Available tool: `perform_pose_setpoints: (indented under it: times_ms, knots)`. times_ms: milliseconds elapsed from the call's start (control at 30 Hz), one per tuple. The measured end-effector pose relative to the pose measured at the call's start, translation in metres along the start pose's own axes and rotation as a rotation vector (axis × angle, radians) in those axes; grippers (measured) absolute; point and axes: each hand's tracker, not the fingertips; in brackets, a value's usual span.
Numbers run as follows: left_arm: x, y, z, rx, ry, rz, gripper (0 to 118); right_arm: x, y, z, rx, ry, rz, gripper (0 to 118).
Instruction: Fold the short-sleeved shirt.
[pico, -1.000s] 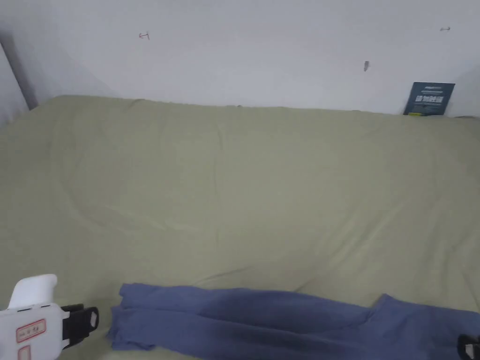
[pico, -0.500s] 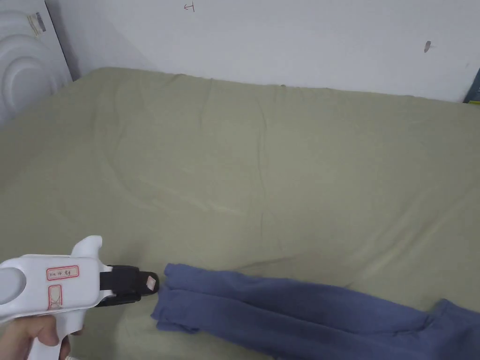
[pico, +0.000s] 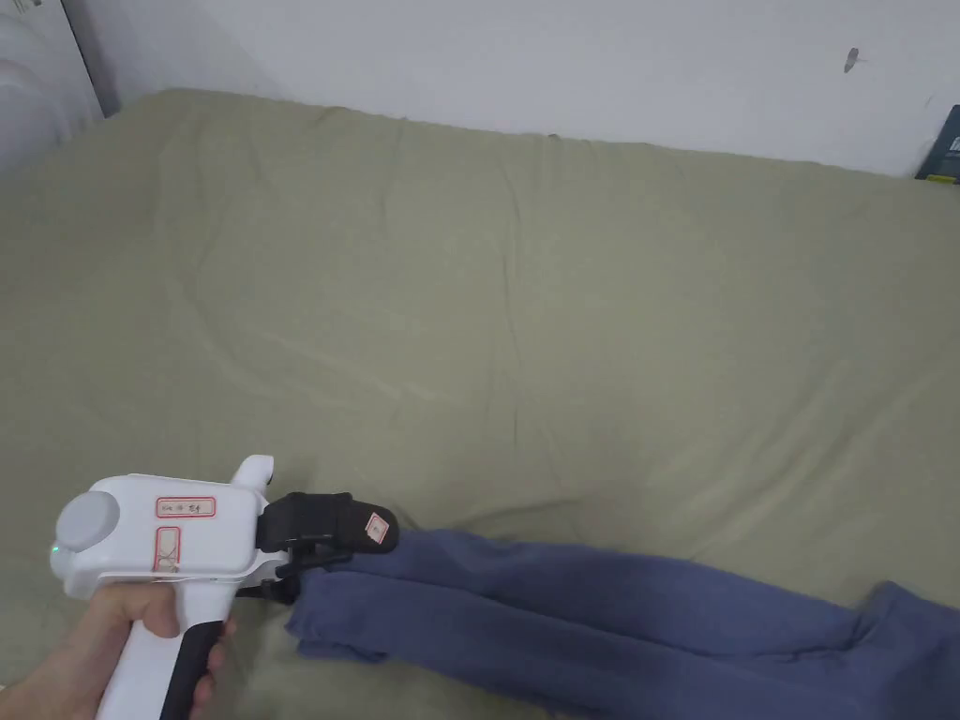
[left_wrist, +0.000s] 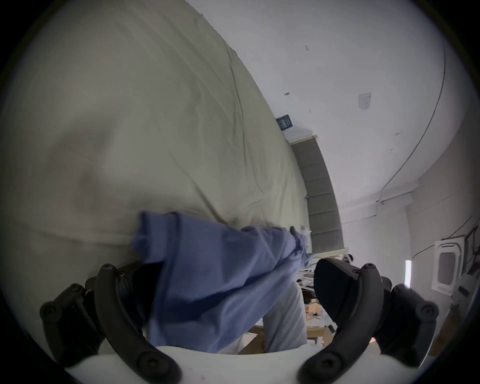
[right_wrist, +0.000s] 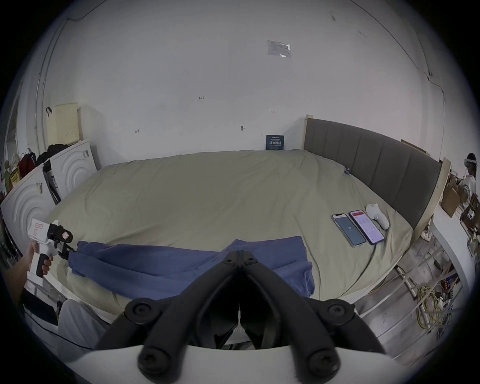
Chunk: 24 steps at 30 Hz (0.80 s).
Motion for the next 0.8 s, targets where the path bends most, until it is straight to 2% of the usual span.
perform_pose_setpoints:
  times_ms: [33,67,133,167,200,233,300,400,500,600,800]
  knots:
    - [0.0,-0.001,-0.006,-0.019,-0.032,0.035,114,0.0,-0.001,0.0,0.001,-0.001,-0.003,0]
    - [-0.005,0.003,-0.012,-0.025,-0.037,0.016,107,-0.001,-0.001,0.0,0.0,0.001,-0.006,0]
    - [-0.002,0.005,-0.013,-0.021,-0.021,0.015,8,0.002,-0.001,-0.002,-0.002,0.013,-0.02,0]
    - [-0.006,0.006,-0.015,0.0,0.054,0.023,8,0.002,-0.001,-0.002,-0.002,0.021,-0.029,0]
    - [0.001,-0.005,-0.022,-0.036,0.187,-0.019,8,0.002,0.0,-0.002,-0.003,0.026,-0.032,0]
    - [-0.004,-0.003,-0.023,-0.044,0.26,-0.055,8,0.001,0.001,-0.001,0.0,0.027,-0.033,0]
    - [0.003,-0.007,-0.013,0.007,0.086,0.05,8,0.001,0.002,0.0,0.003,0.035,-0.033,0]
    - [0.015,-0.007,-0.009,0.05,0.183,0.012,8,0.004,0.004,0.001,0.008,0.045,-0.045,0]
    - [0.017,-0.008,0.005,0.075,0.2,0.013,8,0.005,0.005,0.001,0.01,0.049,-0.034,0]
    - [0.029,-0.011,0.025,0.124,0.24,-0.013,8,0.006,0.006,0.002,0.02,0.075,-0.056,0]
    - [0.049,-0.018,0.091,0.197,0.358,0.0,8,0.014,0.008,-0.002,0.022,0.118,-0.061,0]
